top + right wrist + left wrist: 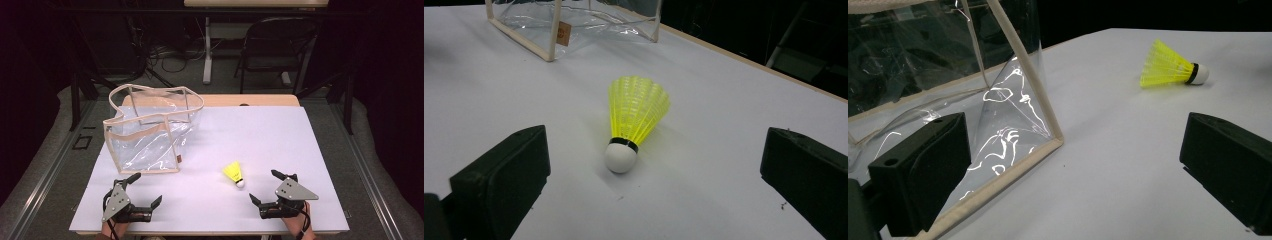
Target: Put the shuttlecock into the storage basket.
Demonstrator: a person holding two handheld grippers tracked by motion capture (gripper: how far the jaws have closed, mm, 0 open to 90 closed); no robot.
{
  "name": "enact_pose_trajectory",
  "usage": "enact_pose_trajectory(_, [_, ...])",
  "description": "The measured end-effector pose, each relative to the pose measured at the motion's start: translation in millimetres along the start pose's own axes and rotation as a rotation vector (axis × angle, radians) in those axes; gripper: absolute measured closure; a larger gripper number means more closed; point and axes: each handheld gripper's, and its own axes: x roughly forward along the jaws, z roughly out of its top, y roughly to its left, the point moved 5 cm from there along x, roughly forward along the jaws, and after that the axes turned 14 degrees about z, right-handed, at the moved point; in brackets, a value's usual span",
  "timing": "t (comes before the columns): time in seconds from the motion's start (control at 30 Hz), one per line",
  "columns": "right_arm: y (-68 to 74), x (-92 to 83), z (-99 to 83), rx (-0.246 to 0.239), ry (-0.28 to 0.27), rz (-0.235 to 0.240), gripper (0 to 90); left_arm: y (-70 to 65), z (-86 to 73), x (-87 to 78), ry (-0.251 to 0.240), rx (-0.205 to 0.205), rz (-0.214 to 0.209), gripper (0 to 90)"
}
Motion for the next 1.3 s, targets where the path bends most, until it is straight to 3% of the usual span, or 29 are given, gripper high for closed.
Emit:
enact_pose_trajectory(0.27, [0.4,21.2,6.1,-0.001,0.047,0.031,0.0,0.6,-0.3,-0.6,0.002,0.001,-0.001,0.1])
enact_pose_trajectory(1.3, [-2.9,53.7,10.6,0.090,0.169,0.070,0.0,1.0,0.1,-0.9,0.002,0.007,0.009,0.0])
